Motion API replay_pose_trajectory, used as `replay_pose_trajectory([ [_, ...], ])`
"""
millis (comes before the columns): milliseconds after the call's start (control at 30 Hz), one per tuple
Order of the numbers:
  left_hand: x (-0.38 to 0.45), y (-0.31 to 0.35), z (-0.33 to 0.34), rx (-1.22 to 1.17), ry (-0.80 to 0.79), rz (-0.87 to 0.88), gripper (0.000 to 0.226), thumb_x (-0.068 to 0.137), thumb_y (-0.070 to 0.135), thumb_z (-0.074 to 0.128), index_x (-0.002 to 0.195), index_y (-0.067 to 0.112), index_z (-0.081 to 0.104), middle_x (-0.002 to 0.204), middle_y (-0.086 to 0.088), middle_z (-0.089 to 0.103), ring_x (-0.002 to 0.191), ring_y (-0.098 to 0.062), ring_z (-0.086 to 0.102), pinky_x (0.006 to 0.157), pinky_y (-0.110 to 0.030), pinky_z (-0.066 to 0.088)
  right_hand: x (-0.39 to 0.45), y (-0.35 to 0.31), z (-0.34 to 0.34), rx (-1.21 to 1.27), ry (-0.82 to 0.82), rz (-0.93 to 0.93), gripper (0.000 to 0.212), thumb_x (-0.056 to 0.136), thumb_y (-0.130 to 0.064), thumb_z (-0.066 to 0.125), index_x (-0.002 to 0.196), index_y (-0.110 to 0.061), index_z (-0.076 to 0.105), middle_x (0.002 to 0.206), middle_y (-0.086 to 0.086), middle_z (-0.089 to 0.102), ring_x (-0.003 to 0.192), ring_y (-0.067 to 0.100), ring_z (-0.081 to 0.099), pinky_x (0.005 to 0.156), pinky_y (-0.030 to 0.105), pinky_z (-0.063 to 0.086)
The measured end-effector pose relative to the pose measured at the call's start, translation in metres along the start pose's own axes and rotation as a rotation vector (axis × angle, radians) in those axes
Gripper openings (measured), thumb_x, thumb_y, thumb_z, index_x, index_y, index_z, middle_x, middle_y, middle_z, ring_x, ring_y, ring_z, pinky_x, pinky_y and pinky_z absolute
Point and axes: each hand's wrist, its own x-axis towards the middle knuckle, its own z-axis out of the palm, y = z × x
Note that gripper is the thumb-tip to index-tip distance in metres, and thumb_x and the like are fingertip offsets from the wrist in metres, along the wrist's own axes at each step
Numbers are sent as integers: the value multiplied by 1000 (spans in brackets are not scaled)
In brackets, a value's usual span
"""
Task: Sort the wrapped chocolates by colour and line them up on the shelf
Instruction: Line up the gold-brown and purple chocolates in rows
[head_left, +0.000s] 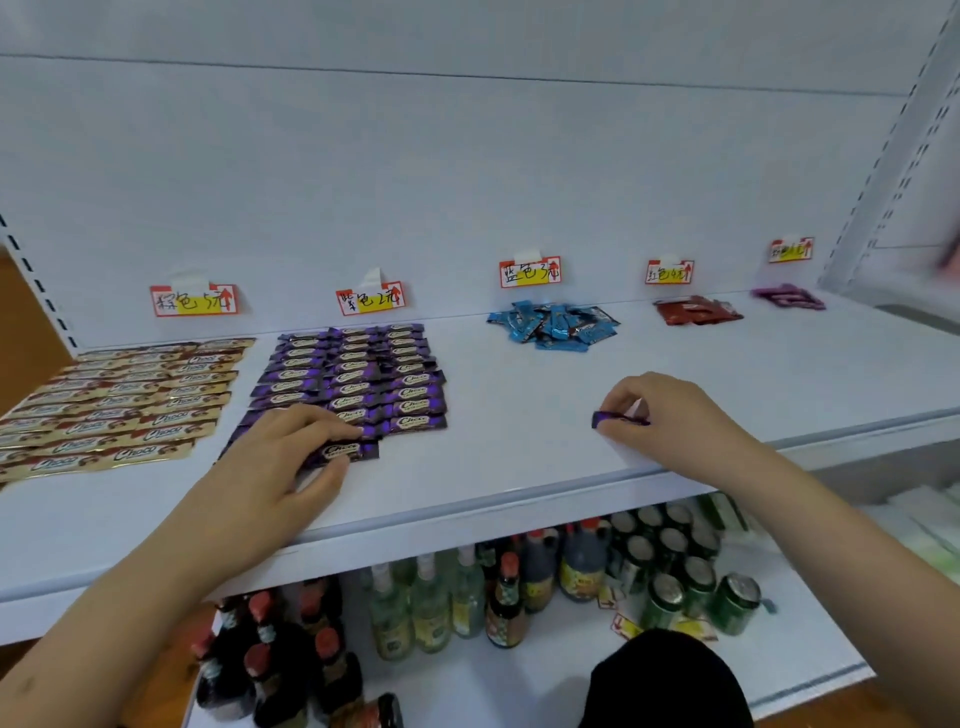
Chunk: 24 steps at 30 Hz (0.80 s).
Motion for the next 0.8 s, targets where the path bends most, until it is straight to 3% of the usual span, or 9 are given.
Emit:
replay_pose_trajectory([
  [233,-2,1,-1,16,-21,-12,34,97,36,51,130,32,58,125,22,47,118,2,38,98,-18,28,10,-41,11,159,42,-152,17,82,-16,74,79,-28,61,78,-11,62,71,9,56,59,13,42],
  [333,-4,2,-2,10,-20,-11,34,97,34,52,131,32,57,125,23,46,117,6,35,96,-14,26,11,-65,25,114,54,-307,13,86,-19,71,86,-27,61,84,-13,60,77,4,56,66,17,44],
  [433,-4,2,-2,8,-29,-12,35,98,35,51,132,34,55,125,25,44,119,4,36,96,-14,25,10,-75,30,90,-78,-424,17,85,-34,73,98,-32,63,93,-21,58,89,-4,53,73,10,42],
  [633,-3,0,0,9,-32,-15,35,98,35,51,133,34,55,127,22,45,121,2,36,95,-13,24,7,-49,7,50,-78,-377,22,90,-23,68,105,-38,64,102,-25,59,95,-7,53,78,7,42],
  [800,-3,0,-1,25,-36,-13,36,97,35,51,133,32,55,129,19,47,121,0,37,97,-18,27,2,-57,24,37,-157,-464,23,93,-27,65,113,-37,69,107,-23,61,98,-2,55,84,16,46],
])
